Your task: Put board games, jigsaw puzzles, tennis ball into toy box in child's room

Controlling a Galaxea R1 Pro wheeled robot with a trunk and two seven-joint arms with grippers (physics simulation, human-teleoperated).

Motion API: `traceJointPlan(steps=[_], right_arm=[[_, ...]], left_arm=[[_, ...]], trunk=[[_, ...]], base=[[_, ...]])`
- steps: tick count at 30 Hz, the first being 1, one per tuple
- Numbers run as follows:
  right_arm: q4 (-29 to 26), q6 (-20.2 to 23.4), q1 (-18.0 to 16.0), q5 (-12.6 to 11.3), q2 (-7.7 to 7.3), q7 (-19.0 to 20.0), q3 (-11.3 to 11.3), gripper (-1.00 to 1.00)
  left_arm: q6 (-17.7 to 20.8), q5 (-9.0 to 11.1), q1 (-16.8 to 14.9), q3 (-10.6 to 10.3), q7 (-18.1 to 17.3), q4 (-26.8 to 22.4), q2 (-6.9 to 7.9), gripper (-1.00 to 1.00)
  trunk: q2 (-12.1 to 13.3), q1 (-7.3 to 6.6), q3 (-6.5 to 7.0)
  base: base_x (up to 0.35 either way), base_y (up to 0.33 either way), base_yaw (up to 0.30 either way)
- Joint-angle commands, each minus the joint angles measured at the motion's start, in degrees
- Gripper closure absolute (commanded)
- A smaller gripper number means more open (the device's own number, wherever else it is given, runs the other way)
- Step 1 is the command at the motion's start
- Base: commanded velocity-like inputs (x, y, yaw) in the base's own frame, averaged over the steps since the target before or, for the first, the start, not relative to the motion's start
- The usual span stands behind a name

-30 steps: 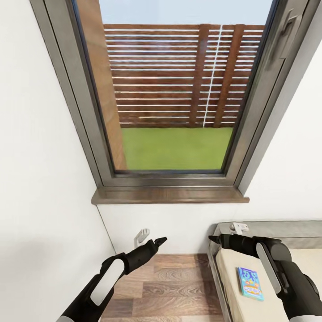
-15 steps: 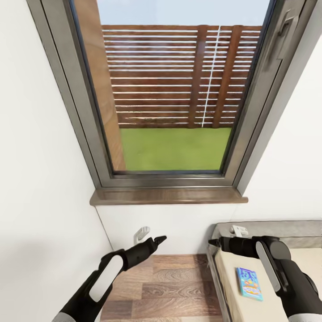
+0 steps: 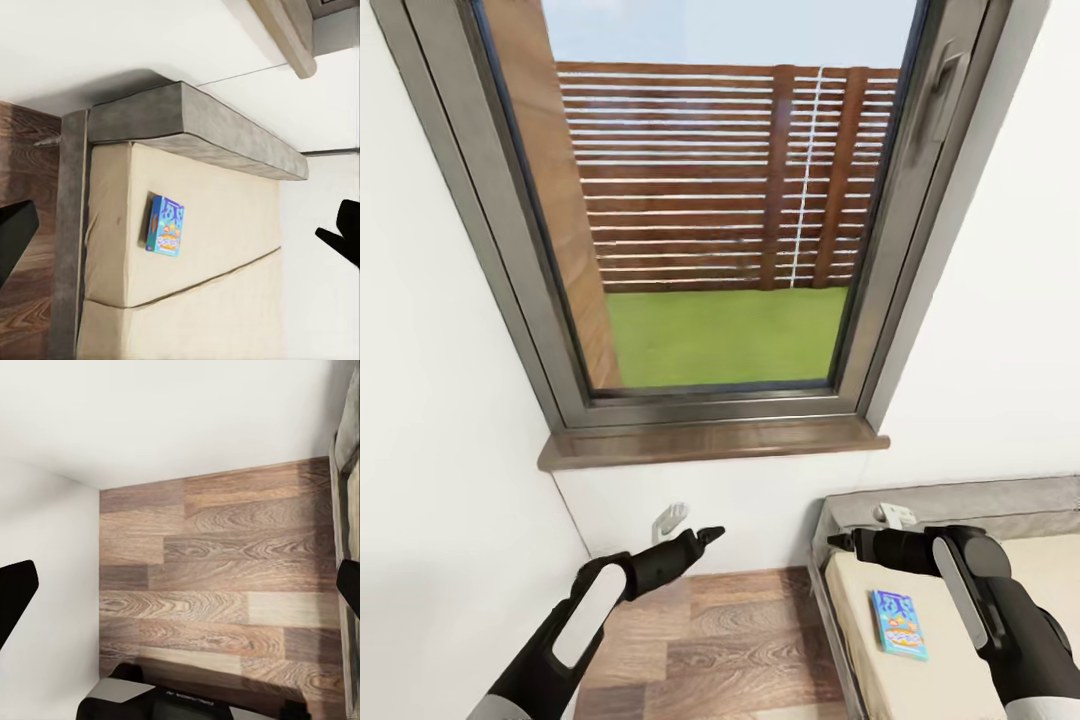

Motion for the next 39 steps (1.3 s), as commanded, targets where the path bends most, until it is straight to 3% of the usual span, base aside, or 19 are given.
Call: traceJointPlan(steps=[1,3,4,14,23,39], right_arm=[[-0.03,0.31,-0.05,-0.15,-0.01,0.05,-0.06,-1.0],[-0.02,0.31,-0.07,-0.19,-0.03,0.05,-0.06,-1.0],[-0.01,0.31,-0.12,-0.28,-0.12,0.04,-0.11,-1.0],[-0.09,0.31,-0.13,-0.32,-0.09,0.04,-0.13,-1.0],[-0.41,0.31,0.0,-0.2,0.26,0.11,-0.15,-1.0],[-0.44,0.31,0.01,-0.1,0.37,0.11,-0.11,-1.0]], left_arm=[[0.25,0.07,-0.04,0.07,-0.09,-0.01,-0.01,-1.0],[1.0,0.66,-0.04,0.63,-0.07,0.01,-0.01,-1.0],[2.58,1.91,-0.04,1.73,0.02,0.21,0.01,-1.0],[3.77,2.71,-0.04,2.55,0.36,0.39,-0.02,-1.0],[-0.38,2.41,1.32,2.48,-0.3,2.76,0.76,-1.0],[-2.71,2.01,1.98,2.06,-0.54,3.38,0.78,-1.0]], trunk=[[-0.12,0.04,-0.05],[-0.12,0.04,0.07],[-0.12,0.04,0.14],[-0.12,0.04,0.8],[-0.12,0.04,1.38],[-0.12,0.04,1.73]], base=[[0.0,0.0,-0.191],[0.0,0.0,-0.194],[0.0,0.0,-0.202],[0.0,0.0,-0.205],[0.0,0.0,-0.204],[0.0,0.063,-0.134]])
